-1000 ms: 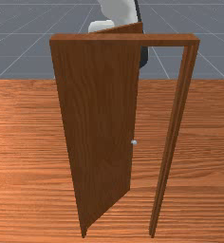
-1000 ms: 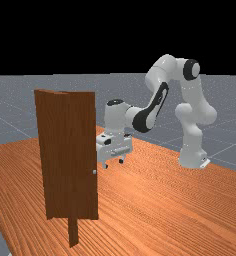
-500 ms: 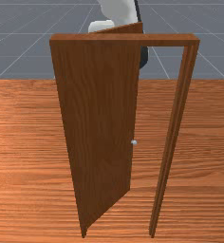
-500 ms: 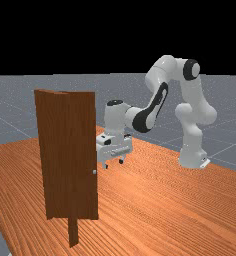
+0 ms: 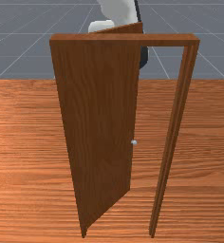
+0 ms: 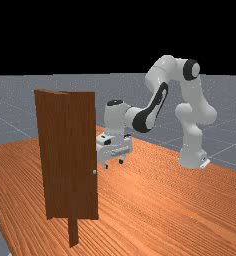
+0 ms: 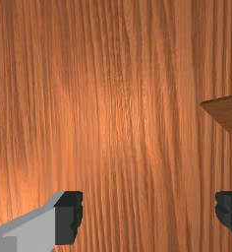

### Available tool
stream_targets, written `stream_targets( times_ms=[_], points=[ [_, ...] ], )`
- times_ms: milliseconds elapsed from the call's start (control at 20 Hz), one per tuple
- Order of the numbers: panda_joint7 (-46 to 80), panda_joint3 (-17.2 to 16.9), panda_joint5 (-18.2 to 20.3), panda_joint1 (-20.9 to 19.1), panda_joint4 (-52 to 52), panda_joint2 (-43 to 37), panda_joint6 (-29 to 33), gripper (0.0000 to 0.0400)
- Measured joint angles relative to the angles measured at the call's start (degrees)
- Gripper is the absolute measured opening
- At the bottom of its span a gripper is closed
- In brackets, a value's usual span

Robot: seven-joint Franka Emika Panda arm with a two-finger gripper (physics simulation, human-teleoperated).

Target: Close the door

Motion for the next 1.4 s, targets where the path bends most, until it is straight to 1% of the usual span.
stream_targets(
  times_ms=[300,350,500,550,600,700,750,1100,1300,1400],
  points=[
    [0.38,0.00,-0.19,0.26,-0.01,-0.11,-0.11,0.0400],
    [0.95,-0.26,-0.85,0.55,0.01,-0.16,-0.21,0.0400],
    [0.65,-0.02,-0.29,0.29,-0.15,3.64,4.75,0.0400],
    [0.66,-0.07,-0.38,0.30,-5.05,1.38,6.05,0.0400],
    [-0.32,0.60,0.67,-0.37,-5.18,2.77,8.88,0.0400],
    [0.01,0.30,0.30,-0.16,-11.11,0.10,11.18,0.0400],
    [1.54,-0.30,-0.47,0.43,-12.90,-0.96,11.85,0.0400],
    [0.09,0.14,-0.30,0.06,-5.52,3.38,8.82,0.0400],
    [-1.11,0.10,-0.37,-0.52,-7.40,2.29,9.70,0.0400],
    [-1.12,0.02,-0.26,-0.69,-6.59,2.77,9.31,0.0400]
  ],
)
